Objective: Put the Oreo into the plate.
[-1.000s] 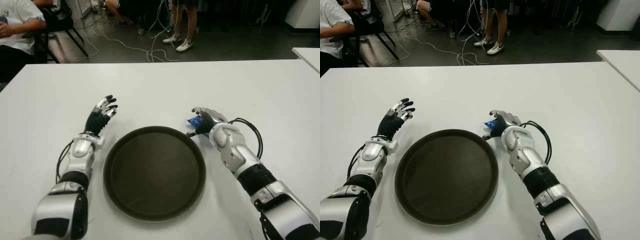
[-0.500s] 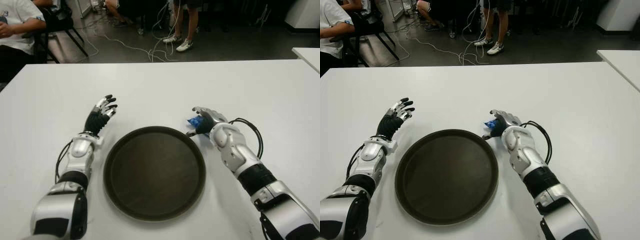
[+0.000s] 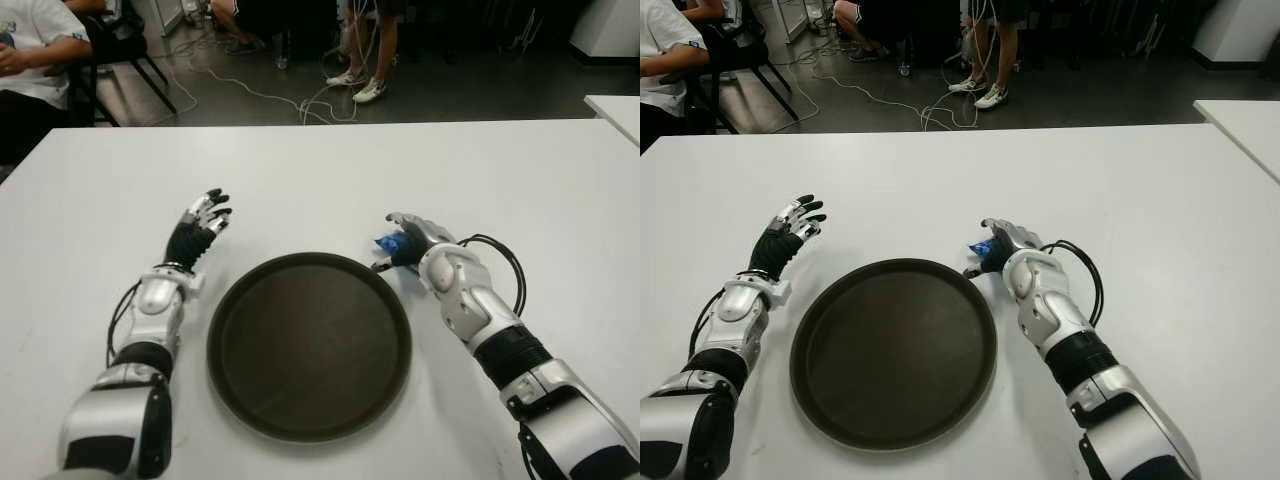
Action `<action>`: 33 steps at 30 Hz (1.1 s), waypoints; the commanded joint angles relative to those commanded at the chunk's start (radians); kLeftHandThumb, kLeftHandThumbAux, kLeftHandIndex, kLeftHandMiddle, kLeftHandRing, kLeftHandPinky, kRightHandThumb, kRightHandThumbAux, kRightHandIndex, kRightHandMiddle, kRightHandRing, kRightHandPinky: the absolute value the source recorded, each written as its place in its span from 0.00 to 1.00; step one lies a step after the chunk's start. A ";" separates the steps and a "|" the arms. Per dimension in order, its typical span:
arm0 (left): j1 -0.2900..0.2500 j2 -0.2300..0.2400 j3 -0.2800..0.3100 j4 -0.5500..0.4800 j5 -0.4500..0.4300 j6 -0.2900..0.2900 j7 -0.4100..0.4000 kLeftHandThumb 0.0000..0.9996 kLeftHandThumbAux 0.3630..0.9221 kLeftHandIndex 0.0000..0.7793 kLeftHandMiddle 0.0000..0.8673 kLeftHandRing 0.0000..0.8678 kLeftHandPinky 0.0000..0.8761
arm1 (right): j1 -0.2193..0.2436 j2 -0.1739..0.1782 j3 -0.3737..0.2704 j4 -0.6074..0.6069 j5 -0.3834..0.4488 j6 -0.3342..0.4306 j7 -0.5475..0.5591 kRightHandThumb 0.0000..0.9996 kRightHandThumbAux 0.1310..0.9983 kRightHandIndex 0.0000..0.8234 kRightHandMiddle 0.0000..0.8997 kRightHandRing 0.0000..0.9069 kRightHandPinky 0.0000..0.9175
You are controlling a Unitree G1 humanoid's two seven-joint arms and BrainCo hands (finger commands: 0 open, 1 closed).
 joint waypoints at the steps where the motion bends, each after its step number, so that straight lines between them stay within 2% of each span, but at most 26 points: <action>1: 0.000 0.001 0.000 0.000 -0.001 0.000 -0.002 0.16 0.45 0.11 0.18 0.17 0.18 | -0.001 -0.003 0.001 -0.001 -0.001 0.003 0.004 0.00 0.63 0.11 0.13 0.14 0.15; 10: -0.002 -0.003 0.015 0.001 -0.025 0.030 -0.028 0.16 0.44 0.09 0.16 0.16 0.15 | 0.008 -0.018 -0.003 -0.012 0.007 -0.002 0.000 0.00 0.65 0.13 0.13 0.14 0.14; 17: -0.004 -0.003 0.015 0.001 -0.025 0.039 -0.031 0.19 0.45 0.09 0.16 0.16 0.17 | 0.011 -0.019 -0.012 -0.008 0.017 -0.011 -0.011 0.00 0.65 0.13 0.13 0.13 0.14; 27: 0.007 -0.005 0.009 -0.017 -0.019 0.010 -0.027 0.17 0.43 0.11 0.18 0.17 0.17 | 0.018 -0.034 -0.009 -0.035 0.016 0.011 0.014 0.00 0.62 0.10 0.11 0.12 0.13; 33: 0.007 -0.004 0.011 -0.017 -0.020 0.017 -0.024 0.16 0.43 0.11 0.18 0.18 0.17 | 0.029 -0.040 -0.009 -0.049 0.017 0.014 0.013 0.00 0.63 0.10 0.11 0.11 0.12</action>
